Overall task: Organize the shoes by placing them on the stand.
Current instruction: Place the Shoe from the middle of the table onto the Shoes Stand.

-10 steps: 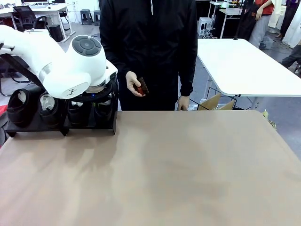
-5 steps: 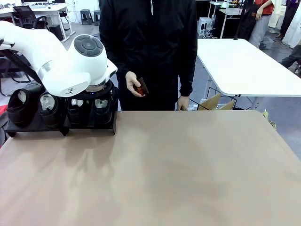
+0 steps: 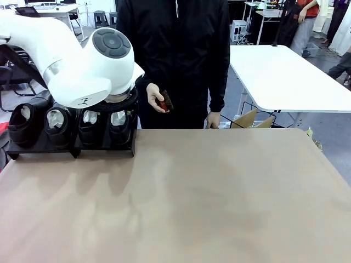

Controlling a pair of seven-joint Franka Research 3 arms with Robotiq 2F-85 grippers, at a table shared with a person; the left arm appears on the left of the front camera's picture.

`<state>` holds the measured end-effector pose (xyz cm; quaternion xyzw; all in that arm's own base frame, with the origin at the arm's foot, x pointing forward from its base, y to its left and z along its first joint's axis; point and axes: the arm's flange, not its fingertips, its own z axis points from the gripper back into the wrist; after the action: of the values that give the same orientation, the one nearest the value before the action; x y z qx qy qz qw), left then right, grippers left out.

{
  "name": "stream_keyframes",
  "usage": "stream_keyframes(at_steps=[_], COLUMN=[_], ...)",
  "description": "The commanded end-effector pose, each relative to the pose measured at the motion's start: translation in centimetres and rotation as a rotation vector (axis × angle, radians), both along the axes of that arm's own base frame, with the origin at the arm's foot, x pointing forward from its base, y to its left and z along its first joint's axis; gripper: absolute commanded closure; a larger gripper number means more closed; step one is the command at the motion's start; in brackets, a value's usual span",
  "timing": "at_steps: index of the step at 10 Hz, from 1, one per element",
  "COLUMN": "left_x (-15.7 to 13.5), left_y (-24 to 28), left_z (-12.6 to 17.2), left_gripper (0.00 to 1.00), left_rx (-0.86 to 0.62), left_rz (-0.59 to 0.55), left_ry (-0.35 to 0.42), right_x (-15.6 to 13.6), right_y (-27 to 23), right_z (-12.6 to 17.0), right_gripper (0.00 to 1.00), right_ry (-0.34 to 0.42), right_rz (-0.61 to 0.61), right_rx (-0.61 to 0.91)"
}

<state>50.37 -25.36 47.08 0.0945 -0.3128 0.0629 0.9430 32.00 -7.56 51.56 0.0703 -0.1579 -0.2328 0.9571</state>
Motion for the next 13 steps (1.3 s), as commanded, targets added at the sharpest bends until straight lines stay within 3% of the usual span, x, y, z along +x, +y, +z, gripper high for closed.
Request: stream_keyframes(at_steps=[1, 2, 3, 13], left_x=[-3.4, -4.9, -1.6, -1.6], left_y=[1.3, 1.6, 0.1, 0.1], left_z=[1.2, 2.0, 0.6, 0.6], left_gripper=[0.00, 0.00, 0.00, 0.00], left_rx=[-0.060, -0.066, -0.026, -0.026], left_rz=[0.079, 0.095, 0.026, 0.026], left_ry=[0.008, 0.011, 0.011, 0.011], right_x=[0.0, 0.0, 0.0, 0.0], right_y=[-0.1, -0.1, -0.1, -0.1], right_z=[0.0, 0.0, 0.0, 0.0], right_gripper=[0.00, 0.00, 0.00, 0.00], right_ry=[-0.004, -0.004, -0.004, -0.004], right_rz=[0.008, 0.008, 0.008, 0.008], right_rx=[0.007, 0.007, 0.007, 0.007])
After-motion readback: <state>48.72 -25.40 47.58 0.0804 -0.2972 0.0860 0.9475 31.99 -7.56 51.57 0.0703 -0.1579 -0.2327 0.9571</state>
